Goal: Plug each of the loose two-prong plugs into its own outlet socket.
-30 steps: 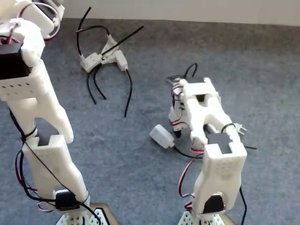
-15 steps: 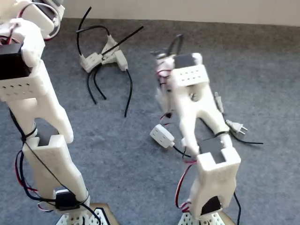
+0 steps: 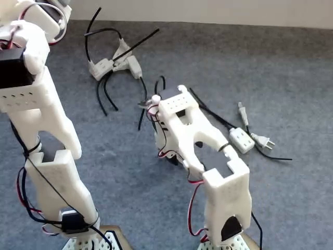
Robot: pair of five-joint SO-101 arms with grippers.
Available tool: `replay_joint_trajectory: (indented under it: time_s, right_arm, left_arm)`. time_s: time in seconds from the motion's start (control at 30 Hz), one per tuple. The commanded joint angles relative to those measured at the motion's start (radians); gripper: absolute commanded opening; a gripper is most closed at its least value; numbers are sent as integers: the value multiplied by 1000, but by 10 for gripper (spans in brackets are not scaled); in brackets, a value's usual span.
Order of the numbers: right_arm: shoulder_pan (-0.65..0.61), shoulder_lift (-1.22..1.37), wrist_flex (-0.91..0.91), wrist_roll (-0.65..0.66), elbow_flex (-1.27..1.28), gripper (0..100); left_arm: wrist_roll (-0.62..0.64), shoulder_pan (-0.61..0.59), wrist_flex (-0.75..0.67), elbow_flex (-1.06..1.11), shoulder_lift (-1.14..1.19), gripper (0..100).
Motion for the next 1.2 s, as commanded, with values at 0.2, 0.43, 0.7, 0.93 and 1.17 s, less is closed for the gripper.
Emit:
replay_joint_trajectory:
  time_s: [0.2,0.43,0.7,0.93,1.17]
  right_arm:
    - [96,104,-134,15,1,324]
    - [140,108,-110,15,-76,132]
    - [62,107,-82,15,-159,81]
    - [-156,108,-91,-17,-255,81]
    - [-168,185,-82,-436,-542,84]
  left_arm:
    - [5,13,-21,-16,-5,418]
    - [5,13,-21,-16,-5,418]
    - [5,13,-21,-18,-5,418]
    - [0,-16,-49,-10,-5,418]
    - [5,-35,-51,-13,-5,418]
